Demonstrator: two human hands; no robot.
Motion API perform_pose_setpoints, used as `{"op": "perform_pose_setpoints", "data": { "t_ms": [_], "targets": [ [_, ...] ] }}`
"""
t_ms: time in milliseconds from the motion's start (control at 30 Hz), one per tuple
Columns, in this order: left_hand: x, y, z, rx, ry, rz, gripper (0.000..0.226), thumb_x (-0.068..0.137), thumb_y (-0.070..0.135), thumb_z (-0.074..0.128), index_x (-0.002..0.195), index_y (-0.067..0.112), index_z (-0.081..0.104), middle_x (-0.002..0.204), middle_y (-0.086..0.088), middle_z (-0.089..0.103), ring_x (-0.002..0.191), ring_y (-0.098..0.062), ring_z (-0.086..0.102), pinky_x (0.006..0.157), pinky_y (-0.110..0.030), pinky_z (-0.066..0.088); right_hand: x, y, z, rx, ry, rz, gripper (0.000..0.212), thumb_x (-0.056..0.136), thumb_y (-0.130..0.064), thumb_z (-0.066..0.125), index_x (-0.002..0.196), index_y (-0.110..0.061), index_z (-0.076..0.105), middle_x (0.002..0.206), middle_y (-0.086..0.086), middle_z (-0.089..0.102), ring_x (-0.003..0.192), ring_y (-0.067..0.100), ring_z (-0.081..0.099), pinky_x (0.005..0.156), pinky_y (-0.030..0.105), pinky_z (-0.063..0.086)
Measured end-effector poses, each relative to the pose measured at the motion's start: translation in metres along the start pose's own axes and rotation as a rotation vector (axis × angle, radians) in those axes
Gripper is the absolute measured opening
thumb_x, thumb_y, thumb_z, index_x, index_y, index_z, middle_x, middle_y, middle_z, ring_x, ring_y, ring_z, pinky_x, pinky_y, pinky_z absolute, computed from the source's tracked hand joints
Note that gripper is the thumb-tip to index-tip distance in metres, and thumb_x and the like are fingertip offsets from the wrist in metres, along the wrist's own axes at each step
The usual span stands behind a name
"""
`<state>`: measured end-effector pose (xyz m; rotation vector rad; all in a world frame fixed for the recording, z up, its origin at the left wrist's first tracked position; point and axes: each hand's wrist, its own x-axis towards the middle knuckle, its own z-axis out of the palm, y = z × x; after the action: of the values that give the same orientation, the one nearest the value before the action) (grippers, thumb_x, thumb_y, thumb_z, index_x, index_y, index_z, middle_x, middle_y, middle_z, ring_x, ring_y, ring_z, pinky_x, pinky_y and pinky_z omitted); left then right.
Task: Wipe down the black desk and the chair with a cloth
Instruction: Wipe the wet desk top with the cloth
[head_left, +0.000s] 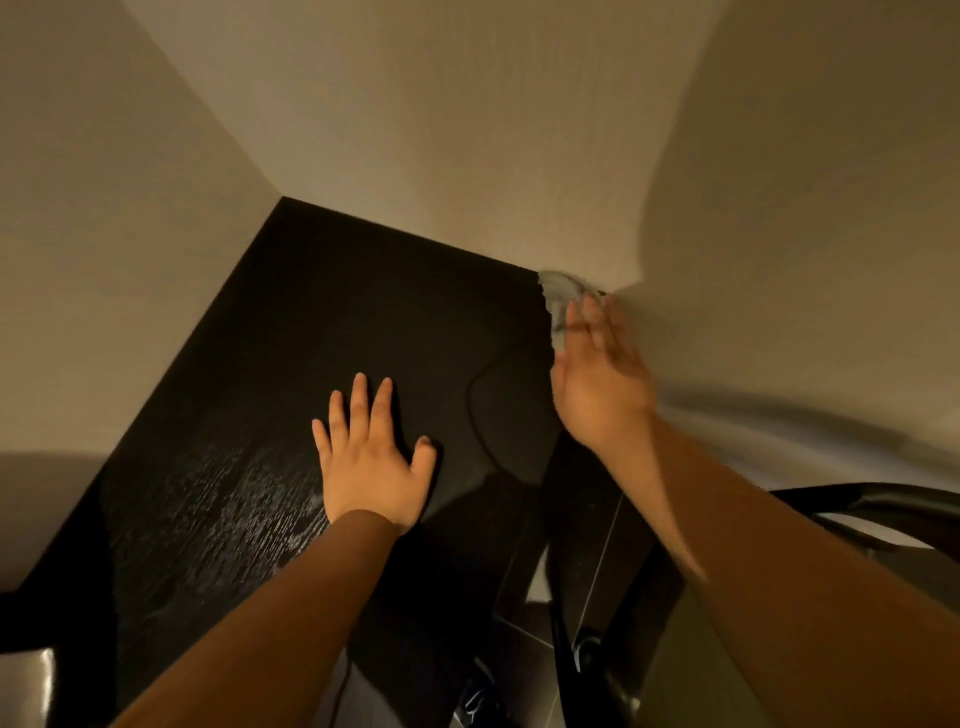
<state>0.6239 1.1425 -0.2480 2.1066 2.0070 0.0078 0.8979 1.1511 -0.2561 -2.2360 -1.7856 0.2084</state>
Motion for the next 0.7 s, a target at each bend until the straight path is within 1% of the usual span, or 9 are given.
{"op": "perform_pose_setpoints", "data": {
  "t_ms": [133, 200, 300, 400, 467, 533, 567, 633, 700],
  "targets": [
    [0.000, 0.000, 0.000, -0.005, 0.008, -0.002, 0.085, 0.089, 0.064, 0.037, 0.165, 0.031, 0.017, 0.176, 0.001, 0.006, 0.161, -0.029, -0.001, 0.129, -0.055, 0.000, -0.059, -0.015, 0.006, -0.021, -0.107, -0.141, 0.067, 0.102, -0.031, 0.042, 0.158, 0.001, 0.024, 0.166, 0.022, 0.018, 0.156, 0.038, 0.009, 0.127, 0.048, 0.015],
    [0.001, -0.001, 0.000, -0.005, 0.010, -0.001, 0.085, 0.090, 0.065, 0.035, 0.165, 0.032, 0.016, 0.176, 0.001, 0.005, 0.161, -0.029, -0.002, 0.130, -0.055, 0.000, -0.042, -0.005, 0.004, -0.037, -0.073, -0.138, 0.065, 0.100, -0.027, 0.048, 0.155, 0.003, 0.031, 0.162, 0.024, 0.028, 0.153, 0.039, 0.021, 0.123, 0.050, 0.026],
    [0.000, -0.002, 0.001, -0.008, 0.018, 0.005, 0.083, 0.091, 0.064, 0.034, 0.165, 0.032, 0.016, 0.176, 0.001, 0.005, 0.161, -0.029, -0.002, 0.130, -0.055, 0.000, -0.001, 0.007, -0.001, -0.120, -0.010, 0.081, 0.063, 0.096, -0.022, 0.056, 0.151, 0.004, 0.039, 0.157, 0.024, 0.039, 0.144, 0.041, 0.040, 0.116, 0.051, 0.038],
    [0.000, -0.002, 0.001, -0.012, 0.014, 0.015, 0.083, 0.091, 0.065, 0.033, 0.165, 0.031, 0.015, 0.176, 0.000, 0.005, 0.161, -0.030, -0.003, 0.129, -0.055, -0.001, -0.004, 0.004, 0.002, -0.175, -0.116, 0.055, 0.068, 0.097, -0.038, 0.029, 0.157, -0.005, 0.030, 0.165, 0.016, 0.028, 0.151, 0.033, 0.029, 0.121, 0.046, 0.031],
    [0.000, -0.002, 0.001, -0.015, 0.013, 0.016, 0.082, 0.093, 0.064, 0.035, 0.166, 0.031, 0.014, 0.176, -0.001, 0.005, 0.161, -0.031, -0.002, 0.129, -0.056, -0.001, -0.027, -0.018, -0.007, -0.379, -0.222, -0.014, 0.061, 0.100, -0.036, 0.042, 0.152, -0.005, 0.039, 0.161, 0.022, 0.033, 0.148, 0.039, 0.033, 0.120, 0.051, 0.031],
    [-0.002, -0.004, 0.000, -0.015, 0.010, 0.026, 0.081, 0.096, 0.063, 0.036, 0.166, 0.030, 0.013, 0.176, -0.002, 0.004, 0.161, -0.032, -0.003, 0.129, -0.056, -0.001, -0.051, -0.038, -0.014, -0.484, -0.372, -0.172, 0.062, 0.102, -0.031, 0.050, 0.153, 0.000, 0.033, 0.159, 0.031, 0.027, 0.149, 0.051, 0.020, 0.121, 0.064, 0.017],
    [-0.003, -0.005, -0.001, -0.015, 0.008, 0.038, 0.081, 0.096, 0.064, 0.036, 0.166, 0.029, 0.012, 0.176, -0.002, 0.003, 0.161, -0.033, -0.003, 0.129, -0.057, -0.001, -0.060, -0.043, -0.018, -0.487, -0.438, -0.110, 0.063, 0.102, -0.034, 0.050, 0.153, -0.001, 0.032, 0.160, 0.030, 0.026, 0.149, 0.052, 0.015, 0.121, 0.065, 0.011],
    [-0.004, -0.005, -0.003, -0.012, -0.006, 0.061, 0.082, 0.097, 0.064, 0.033, 0.167, 0.028, 0.011, 0.176, -0.004, 0.002, 0.161, -0.035, -0.004, 0.129, -0.057, -0.001, -0.088, -0.047, -0.019, -0.499, -0.499, -0.064, 0.059, 0.101, -0.038, 0.050, 0.149, -0.004, 0.042, 0.156, 0.027, 0.033, 0.149, 0.050, 0.016, 0.123, 0.062, 0.010],
    [-0.005, -0.006, -0.006, -0.024, -0.030, 0.066, 0.082, 0.096, 0.064, 0.033, 0.167, 0.028, 0.011, 0.176, -0.004, 0.001, 0.161, -0.035, -0.004, 0.129, -0.057, -0.002, -0.119, -0.050, -0.020, -0.410, -0.487, -0.042, 0.050, 0.103, -0.028, 0.045, 0.146, -0.002, 0.046, 0.154, 0.027, 0.034, 0.150, 0.045, 0.019, 0.125, 0.052, 0.015]
  ]
}}
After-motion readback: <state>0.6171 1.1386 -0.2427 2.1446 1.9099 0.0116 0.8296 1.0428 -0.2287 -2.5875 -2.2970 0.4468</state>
